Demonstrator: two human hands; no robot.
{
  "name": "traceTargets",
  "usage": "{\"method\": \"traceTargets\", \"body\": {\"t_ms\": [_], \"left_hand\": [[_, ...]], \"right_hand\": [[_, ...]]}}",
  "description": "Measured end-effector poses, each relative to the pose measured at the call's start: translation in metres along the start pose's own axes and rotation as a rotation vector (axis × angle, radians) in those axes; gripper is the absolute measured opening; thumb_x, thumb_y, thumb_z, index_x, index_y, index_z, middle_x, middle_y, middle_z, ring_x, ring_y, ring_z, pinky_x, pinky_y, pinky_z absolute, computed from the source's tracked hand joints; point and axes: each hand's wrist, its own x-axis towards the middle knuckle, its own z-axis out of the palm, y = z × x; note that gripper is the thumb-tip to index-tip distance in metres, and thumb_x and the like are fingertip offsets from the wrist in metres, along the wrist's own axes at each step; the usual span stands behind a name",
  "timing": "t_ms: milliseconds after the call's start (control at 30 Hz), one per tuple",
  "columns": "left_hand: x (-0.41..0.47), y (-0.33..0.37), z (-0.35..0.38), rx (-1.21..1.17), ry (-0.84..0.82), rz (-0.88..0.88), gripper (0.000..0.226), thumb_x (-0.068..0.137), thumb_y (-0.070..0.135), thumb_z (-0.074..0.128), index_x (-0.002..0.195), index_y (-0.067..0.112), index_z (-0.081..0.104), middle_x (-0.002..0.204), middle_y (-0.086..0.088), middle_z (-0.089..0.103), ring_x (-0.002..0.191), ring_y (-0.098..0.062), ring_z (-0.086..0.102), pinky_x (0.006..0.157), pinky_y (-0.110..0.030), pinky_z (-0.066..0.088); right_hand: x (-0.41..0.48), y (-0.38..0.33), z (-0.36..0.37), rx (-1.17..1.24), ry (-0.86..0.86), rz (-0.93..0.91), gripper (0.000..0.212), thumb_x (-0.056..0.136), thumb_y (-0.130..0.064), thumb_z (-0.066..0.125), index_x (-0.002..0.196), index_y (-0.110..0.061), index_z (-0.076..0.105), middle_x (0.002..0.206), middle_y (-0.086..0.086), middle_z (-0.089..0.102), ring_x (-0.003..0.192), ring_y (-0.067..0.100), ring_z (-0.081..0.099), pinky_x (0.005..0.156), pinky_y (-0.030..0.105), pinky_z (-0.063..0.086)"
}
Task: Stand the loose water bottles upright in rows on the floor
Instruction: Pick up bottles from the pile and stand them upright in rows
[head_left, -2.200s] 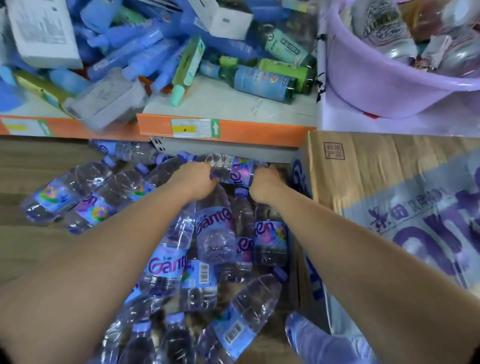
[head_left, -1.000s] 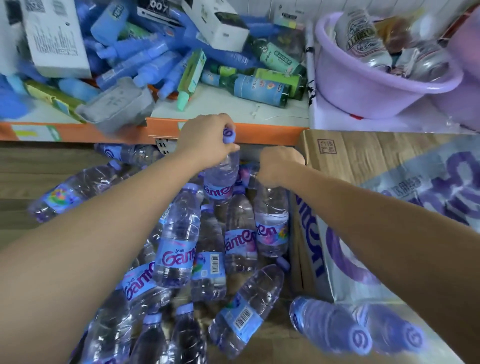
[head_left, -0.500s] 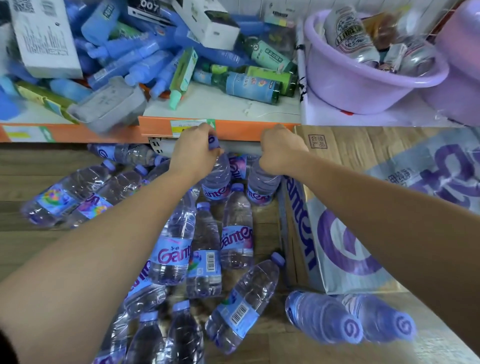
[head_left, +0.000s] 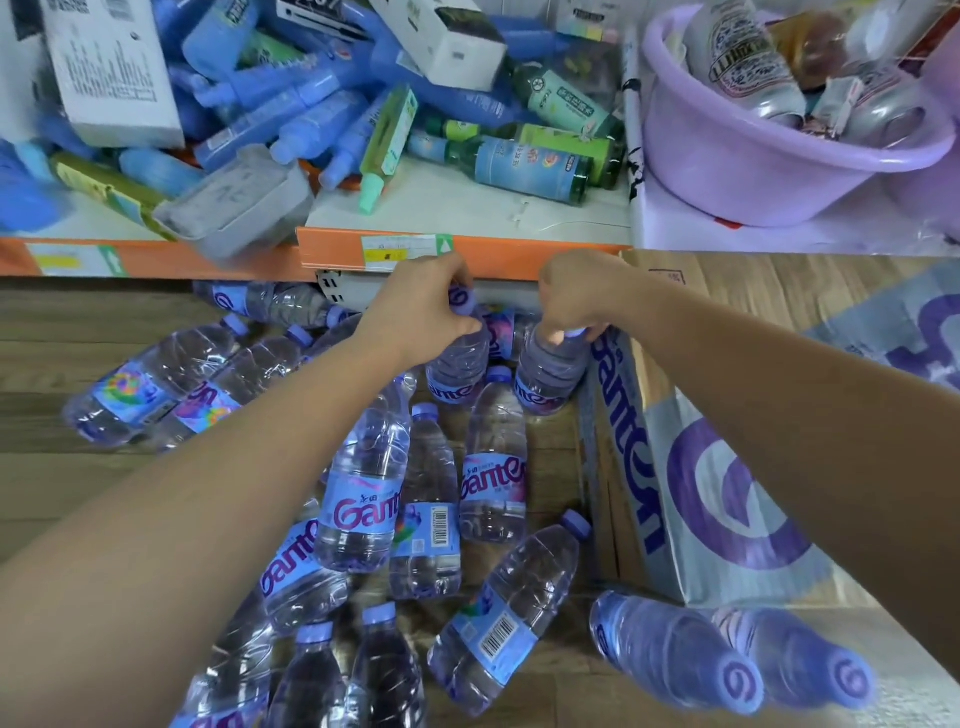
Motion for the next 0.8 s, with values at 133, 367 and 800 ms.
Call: {"method": "traceTargets", "body": {"t_ms": [133,367,800], "left_hand": [[0.002,0.001,-0.002,0.049,-0.024,0.012,0.042,0.073,0.025,0.077,0.106,0.008,0.057,0.108,-0.011,0.064,0.101,-0.027,0.057,0.080,-0.029,0.042],[0.003,-0.008,-0.005,-0.001,0.049,-0.065,0.035,0.076,0.021,0.075,0.105,0.008,0.059,0.102,-0.009,0.061,0.093,-0.024,0.055,0.077,-0.029,0.043],[0.004,-0.025,-0.012,0.023,0.046,-0.027,0.037,0.076,0.026,0.076,0.104,0.008,0.059,0.100,-0.008,0.063,0.084,-0.018,0.050,0.074,-0.027,0.042]], "right_hand": [[0.000,-0.009,0.000,-0.138,-0.009,0.011,0.023,0.074,-0.020,0.071,0.065,-0.009,0.054,0.065,0.005,0.053,0.073,0.027,0.055,0.067,0.030,0.042],[-0.008,-0.055,0.069,-0.489,0.007,-0.256,0.030,0.091,-0.009,0.053,0.120,-0.009,0.057,0.128,0.011,0.051,0.119,0.030,0.044,0.073,0.035,0.037],[0.043,-0.062,0.125,-0.014,-0.029,0.164,0.082,0.088,-0.016,0.055,0.148,0.005,0.004,0.150,0.029,0.021,0.133,0.039,0.039,0.096,0.042,0.044]]}}
